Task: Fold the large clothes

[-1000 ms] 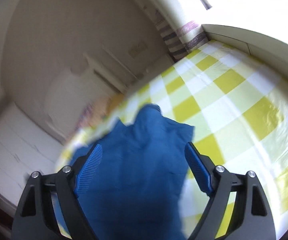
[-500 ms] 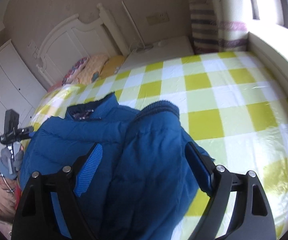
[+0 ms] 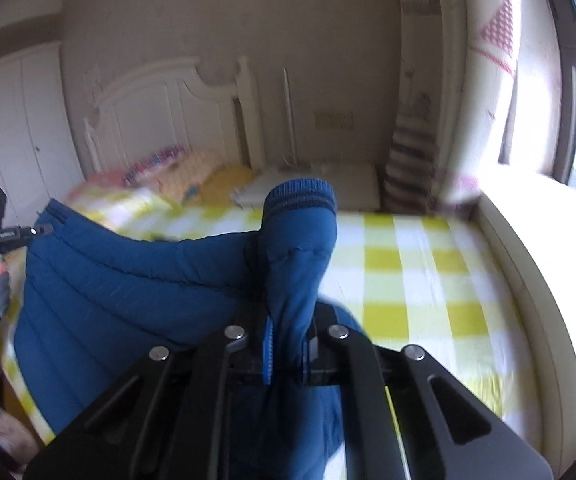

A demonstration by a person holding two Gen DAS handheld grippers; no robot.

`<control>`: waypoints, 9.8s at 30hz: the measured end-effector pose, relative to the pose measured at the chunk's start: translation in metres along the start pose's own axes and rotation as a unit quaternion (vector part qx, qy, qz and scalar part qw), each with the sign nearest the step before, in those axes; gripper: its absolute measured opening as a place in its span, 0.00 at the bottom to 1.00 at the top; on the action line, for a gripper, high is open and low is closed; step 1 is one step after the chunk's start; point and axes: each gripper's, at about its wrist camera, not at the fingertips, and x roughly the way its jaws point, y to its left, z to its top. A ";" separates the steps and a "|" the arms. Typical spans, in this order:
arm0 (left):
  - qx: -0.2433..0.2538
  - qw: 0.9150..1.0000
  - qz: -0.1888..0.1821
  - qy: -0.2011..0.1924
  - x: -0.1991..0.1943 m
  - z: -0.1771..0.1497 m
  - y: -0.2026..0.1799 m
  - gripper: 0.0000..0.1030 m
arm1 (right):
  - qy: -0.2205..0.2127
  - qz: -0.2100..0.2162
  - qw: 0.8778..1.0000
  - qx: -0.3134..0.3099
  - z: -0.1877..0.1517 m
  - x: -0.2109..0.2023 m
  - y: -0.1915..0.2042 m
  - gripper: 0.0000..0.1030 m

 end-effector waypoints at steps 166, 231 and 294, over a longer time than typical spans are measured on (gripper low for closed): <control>0.237 0.943 0.204 0.115 0.152 -0.094 -0.160 0.96 | 0.125 -0.050 0.971 0.195 -0.064 0.123 -0.001 0.66; 0.127 0.980 0.148 0.047 0.046 -0.094 -0.116 0.96 | 0.098 -0.040 0.994 -0.031 -0.075 0.036 0.116 0.91; 0.092 0.971 0.220 0.036 -0.053 -0.194 -0.049 0.96 | 0.097 -0.050 0.994 -0.005 -0.165 -0.035 0.066 0.97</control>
